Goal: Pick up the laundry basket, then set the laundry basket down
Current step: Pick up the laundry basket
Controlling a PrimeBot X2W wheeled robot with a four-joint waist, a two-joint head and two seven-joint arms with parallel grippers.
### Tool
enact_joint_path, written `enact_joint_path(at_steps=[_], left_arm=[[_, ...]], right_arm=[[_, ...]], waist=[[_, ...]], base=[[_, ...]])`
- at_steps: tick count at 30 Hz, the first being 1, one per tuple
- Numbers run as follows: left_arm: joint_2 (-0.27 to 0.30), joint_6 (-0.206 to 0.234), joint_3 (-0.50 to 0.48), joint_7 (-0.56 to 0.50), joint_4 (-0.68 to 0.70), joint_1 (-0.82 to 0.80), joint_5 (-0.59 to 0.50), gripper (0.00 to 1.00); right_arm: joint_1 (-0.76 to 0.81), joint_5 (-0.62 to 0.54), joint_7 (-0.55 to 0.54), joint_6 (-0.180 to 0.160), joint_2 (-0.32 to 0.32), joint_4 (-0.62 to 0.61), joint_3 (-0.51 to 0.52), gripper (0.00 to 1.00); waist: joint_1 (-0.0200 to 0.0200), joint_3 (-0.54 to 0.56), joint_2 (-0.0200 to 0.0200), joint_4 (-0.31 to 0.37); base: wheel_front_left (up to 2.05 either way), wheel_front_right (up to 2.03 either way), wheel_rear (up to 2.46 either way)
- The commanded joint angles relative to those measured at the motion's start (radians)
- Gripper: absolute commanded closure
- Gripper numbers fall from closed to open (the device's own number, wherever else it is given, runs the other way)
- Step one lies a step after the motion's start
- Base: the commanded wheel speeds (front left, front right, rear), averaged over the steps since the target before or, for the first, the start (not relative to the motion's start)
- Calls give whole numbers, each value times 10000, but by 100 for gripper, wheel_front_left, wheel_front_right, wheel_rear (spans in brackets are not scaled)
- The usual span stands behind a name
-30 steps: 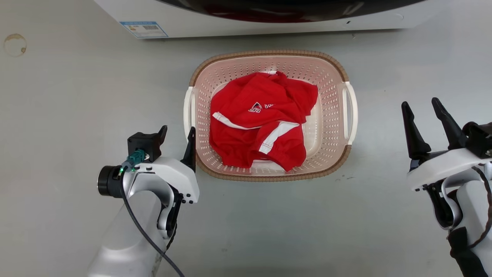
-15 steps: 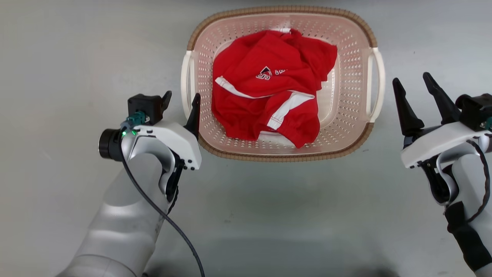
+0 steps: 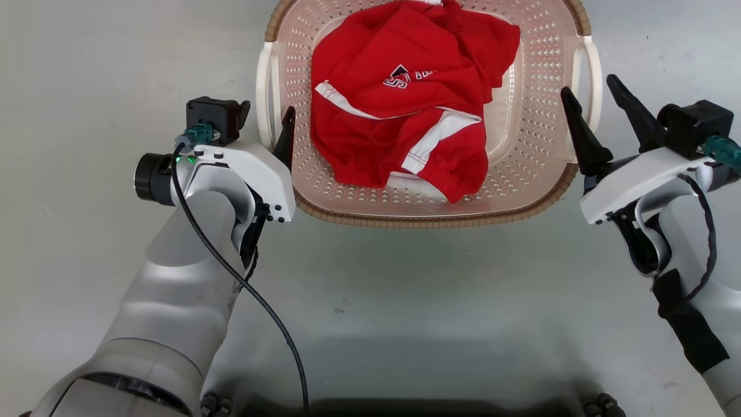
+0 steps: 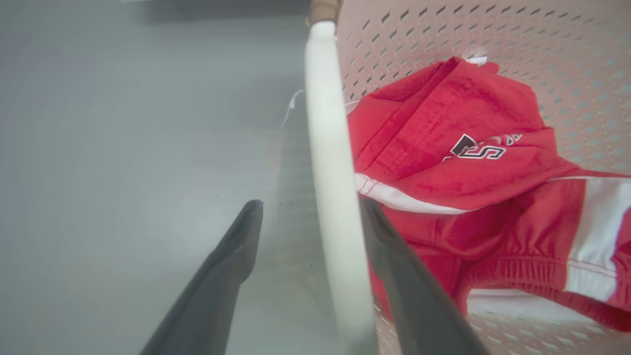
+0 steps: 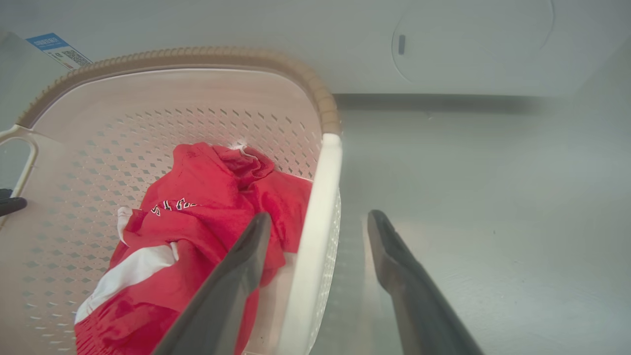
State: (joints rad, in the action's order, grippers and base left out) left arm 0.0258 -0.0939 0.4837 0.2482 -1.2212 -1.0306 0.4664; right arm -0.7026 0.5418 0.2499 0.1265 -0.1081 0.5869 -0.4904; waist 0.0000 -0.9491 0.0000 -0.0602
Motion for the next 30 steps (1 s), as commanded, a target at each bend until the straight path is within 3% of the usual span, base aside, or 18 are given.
enact_joint_path(at_steps=[1,14,15,16,30], left_arm=[[267,-54,-82,98,-45,33,-2,0],[248,-127,94,124,-388,-284,224,0],[248,-130,106,125,-395,-292,264,54],[247,-145,120,126,-390,-297,314,100],[245,-157,421,130,-505,-395,688,100]], right_arm=[[207,132,118,42,76,43,-232,0],[-167,510,118,42,101,468,-426,3],[-170,564,118,42,104,471,-436,70],[-171,636,118,42,106,503,-493,100],[-410,836,118,42,107,568,-670,100]], waist=[[0,-48,0,41],[0,-265,0,49],[0,-279,0,52],[0,-292,0,50],[0,-314,0,148]], base=[[0,0,0],[0,0,0],[0,0,0],[0,0,0],[0,0,0]])
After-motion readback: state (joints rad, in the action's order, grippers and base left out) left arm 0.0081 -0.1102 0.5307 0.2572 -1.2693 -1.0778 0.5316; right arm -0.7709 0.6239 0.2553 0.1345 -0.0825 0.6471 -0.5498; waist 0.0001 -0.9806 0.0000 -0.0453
